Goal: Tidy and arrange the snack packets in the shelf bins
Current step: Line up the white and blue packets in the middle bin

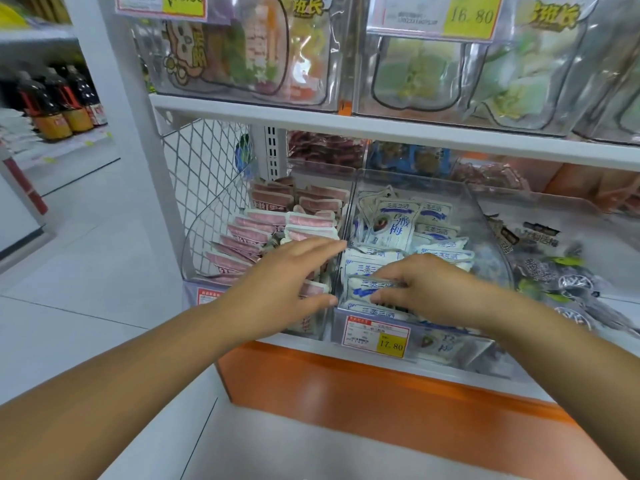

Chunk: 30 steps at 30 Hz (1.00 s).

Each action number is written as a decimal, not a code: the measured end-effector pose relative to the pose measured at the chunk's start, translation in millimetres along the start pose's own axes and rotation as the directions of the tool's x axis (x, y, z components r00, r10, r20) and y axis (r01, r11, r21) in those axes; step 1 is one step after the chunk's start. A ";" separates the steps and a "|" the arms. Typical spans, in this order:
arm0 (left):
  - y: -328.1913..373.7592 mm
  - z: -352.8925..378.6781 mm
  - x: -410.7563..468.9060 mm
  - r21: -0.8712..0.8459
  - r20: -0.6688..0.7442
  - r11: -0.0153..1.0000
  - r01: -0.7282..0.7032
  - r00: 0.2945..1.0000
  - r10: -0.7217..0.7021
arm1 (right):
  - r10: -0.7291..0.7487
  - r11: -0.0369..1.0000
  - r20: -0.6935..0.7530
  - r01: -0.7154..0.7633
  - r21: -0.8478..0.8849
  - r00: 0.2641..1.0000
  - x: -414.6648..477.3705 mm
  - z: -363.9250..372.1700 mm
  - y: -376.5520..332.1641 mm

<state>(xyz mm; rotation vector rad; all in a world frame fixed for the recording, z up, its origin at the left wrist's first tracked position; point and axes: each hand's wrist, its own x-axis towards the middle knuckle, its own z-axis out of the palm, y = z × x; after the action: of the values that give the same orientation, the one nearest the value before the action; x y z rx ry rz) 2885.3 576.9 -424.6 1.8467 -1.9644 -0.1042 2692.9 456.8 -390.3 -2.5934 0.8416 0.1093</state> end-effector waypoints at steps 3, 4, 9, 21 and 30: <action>-0.5 0.0 1.8 -0.008 0.000 1.000 -0.003 1.000 0.003 | -0.001 0.998 0.052 0.005 -0.066 0.999 11.0 8.4 1.2; -0.9 -0.2 2.0 -0.008 0.000 1.000 -0.005 1.000 0.005 | 0.001 0.995 0.074 0.006 -0.096 0.997 12.2 9.0 0.2; -2.9 -0.3 1.8 -0.032 -0.006 0.999 -0.008 1.000 0.008 | -0.004 0.983 -0.018 0.001 -0.183 1.000 3.0 0.1 -3.3; 4.2 -2.5 7.2 -0.097 -0.044 0.995 0.023 0.999 -0.027 | 0.025 0.996 -0.297 -0.050 -0.079 0.954 5.4 -33.4 9.3; 16.0 -3.4 36.2 0.203 -0.016 0.977 -0.071 0.997 0.076 | -0.041 0.998 -0.090 0.036 -0.052 0.995 20.7 -11.8 43.6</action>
<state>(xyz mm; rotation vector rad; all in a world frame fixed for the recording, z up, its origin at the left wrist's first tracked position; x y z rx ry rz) 2871.2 544.5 -406.5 1.8854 -2.0907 0.1453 2684.0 408.8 -399.2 -2.6781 0.8297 0.0009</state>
